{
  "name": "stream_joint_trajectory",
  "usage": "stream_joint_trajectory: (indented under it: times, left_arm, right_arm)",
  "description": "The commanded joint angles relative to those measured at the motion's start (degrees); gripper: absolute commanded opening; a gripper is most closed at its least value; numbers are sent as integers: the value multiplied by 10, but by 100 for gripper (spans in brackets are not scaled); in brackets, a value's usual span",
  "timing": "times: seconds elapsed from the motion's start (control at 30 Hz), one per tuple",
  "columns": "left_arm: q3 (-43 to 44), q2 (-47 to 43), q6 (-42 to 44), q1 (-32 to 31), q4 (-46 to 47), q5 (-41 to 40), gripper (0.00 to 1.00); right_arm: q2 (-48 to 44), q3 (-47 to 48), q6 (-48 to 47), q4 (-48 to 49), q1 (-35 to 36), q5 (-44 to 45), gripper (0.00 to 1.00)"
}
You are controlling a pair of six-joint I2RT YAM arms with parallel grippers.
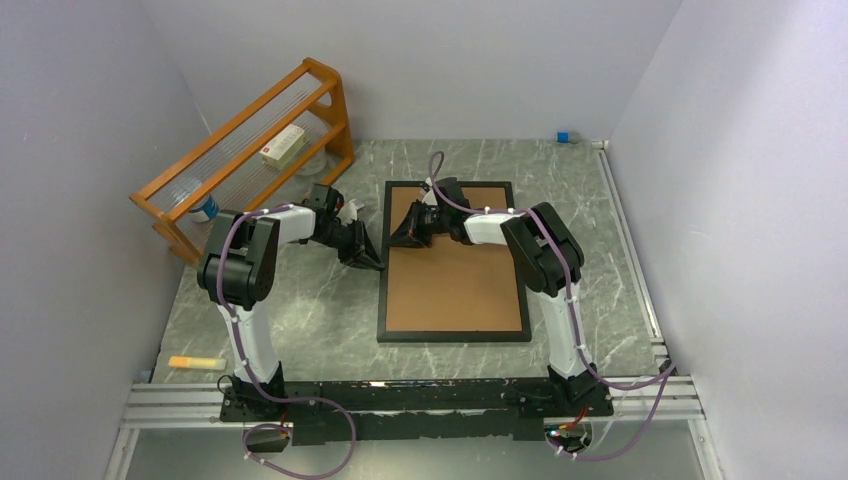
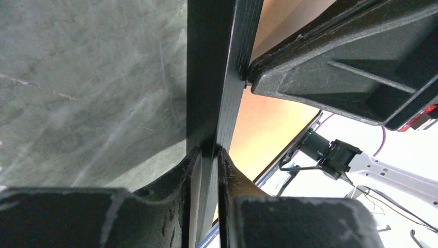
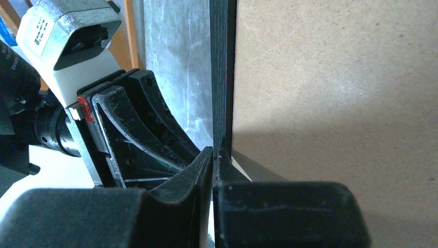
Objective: Put the photo into the frame
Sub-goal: Install the photo frame at the center of the board.
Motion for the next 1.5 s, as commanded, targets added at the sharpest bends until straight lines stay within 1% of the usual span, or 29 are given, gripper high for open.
stream_joint_trajectory:
  times: [0.0, 0.23, 0.53, 0.83, 1.07, 1.27, 1.47]
  left_arm:
    - [-12, 35, 14, -5, -25, -82, 19]
    - [-15, 40, 13, -4, -24, -87, 19]
    - [-9, 50, 12, -5, -28, -93, 18]
    - [-7, 49, 15, -5, -32, -99, 18]
    - [-6, 49, 18, -5, -36, -105, 17]
    - [0, 51, 19, -5, -41, -109, 17]
    - [4, 56, 18, -4, -41, -108, 17]
  right_arm:
    - [11, 7, -15, -6, 3, -2, 9]
    - [14, -4, -5, 4, 3, -19, 9]
    - [18, 10, -36, -76, 3, -2, 9]
    - [21, 16, -94, -174, 1, 72, 8]
    - [15, -13, -104, -179, -5, 95, 8]
    - [7, -37, -113, -175, -12, 102, 6]
    - [9, -37, -122, -185, -16, 109, 4]
